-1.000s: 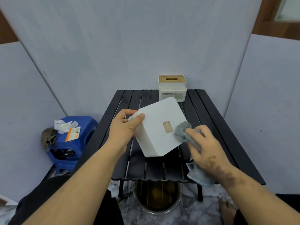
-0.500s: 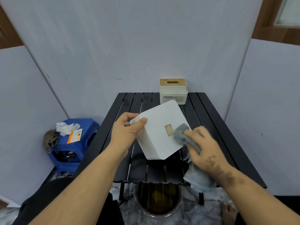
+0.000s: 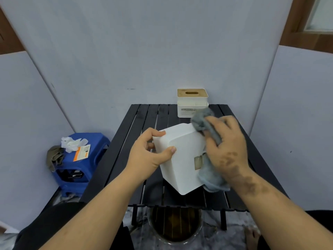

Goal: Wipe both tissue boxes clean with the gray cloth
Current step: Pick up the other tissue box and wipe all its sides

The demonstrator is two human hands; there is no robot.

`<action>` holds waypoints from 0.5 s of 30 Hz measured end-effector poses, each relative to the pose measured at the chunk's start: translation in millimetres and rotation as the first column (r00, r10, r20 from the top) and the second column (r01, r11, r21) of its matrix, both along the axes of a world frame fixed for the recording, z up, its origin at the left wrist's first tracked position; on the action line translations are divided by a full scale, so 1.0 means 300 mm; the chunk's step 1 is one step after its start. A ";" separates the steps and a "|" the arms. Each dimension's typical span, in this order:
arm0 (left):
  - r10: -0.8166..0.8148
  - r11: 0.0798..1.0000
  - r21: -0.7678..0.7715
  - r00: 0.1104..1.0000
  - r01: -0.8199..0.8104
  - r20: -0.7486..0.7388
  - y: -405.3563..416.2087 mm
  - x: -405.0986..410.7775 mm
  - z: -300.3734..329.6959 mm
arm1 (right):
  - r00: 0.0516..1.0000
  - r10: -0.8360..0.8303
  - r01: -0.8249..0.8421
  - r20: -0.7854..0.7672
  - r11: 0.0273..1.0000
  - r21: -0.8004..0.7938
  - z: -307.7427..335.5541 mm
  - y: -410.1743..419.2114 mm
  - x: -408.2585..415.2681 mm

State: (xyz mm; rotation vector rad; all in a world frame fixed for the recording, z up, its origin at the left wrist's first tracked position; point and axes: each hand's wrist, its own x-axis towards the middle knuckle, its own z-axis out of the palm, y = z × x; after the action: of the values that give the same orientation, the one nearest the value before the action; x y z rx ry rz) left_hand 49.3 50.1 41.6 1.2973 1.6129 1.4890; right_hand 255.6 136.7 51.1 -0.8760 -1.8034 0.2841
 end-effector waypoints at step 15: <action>-0.143 0.990 -0.038 0.983 0.139 -0.117 -0.051 -0.038 0.034 | 0.790 0.161 -0.460 -0.592 0.793 -0.399 -0.123 -0.038 0.118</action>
State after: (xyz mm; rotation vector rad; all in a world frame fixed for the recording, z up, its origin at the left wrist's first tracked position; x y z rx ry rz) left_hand 38.1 34.8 51.9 1.4772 1.5750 1.3199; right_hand 290.9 125.5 14.3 -0.7389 -1.3371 1.1866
